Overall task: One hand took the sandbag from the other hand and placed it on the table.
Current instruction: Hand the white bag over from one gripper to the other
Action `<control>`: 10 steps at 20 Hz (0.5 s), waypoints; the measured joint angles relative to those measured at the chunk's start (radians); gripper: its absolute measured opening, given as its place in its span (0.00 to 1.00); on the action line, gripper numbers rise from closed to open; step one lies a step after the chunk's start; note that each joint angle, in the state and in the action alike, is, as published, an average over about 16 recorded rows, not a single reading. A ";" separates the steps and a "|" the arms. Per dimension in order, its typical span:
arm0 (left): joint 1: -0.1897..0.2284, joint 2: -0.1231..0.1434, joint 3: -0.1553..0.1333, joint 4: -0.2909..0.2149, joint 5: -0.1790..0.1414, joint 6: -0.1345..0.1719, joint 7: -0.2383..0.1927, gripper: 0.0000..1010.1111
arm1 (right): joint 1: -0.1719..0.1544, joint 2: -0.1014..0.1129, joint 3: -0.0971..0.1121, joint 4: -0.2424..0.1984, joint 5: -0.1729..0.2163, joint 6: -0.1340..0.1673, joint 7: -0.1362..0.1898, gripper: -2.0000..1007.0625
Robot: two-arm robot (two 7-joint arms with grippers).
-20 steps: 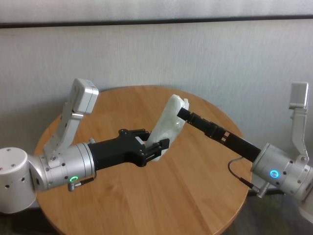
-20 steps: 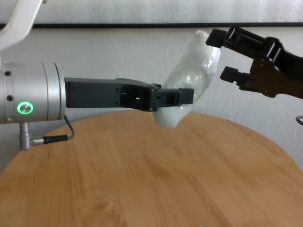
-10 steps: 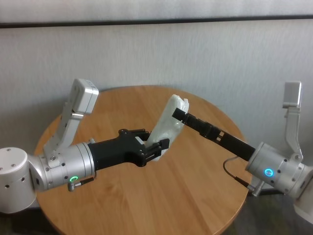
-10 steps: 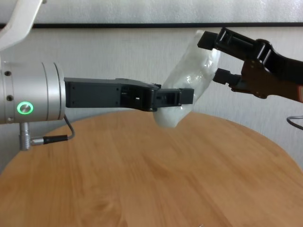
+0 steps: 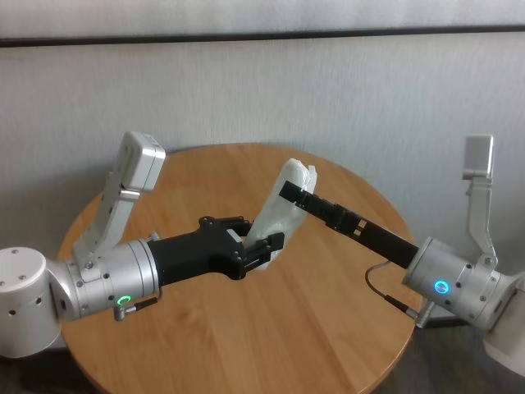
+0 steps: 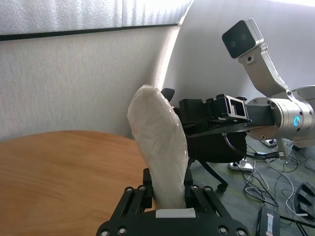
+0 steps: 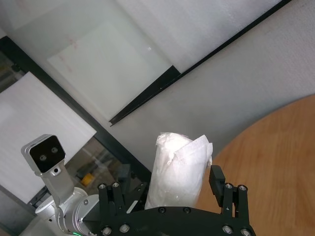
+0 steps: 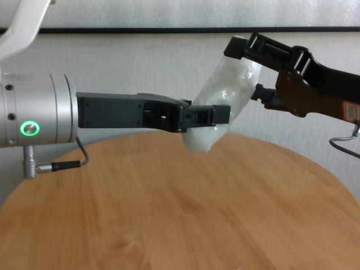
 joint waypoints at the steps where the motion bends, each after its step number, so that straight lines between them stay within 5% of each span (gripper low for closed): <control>1: 0.000 0.000 0.000 0.000 0.000 0.000 0.000 0.36 | 0.003 0.000 -0.004 0.002 0.001 0.000 -0.001 0.99; 10: 0.000 0.000 0.000 0.000 0.000 0.000 0.000 0.36 | 0.026 0.002 -0.036 0.015 0.011 -0.005 -0.007 0.99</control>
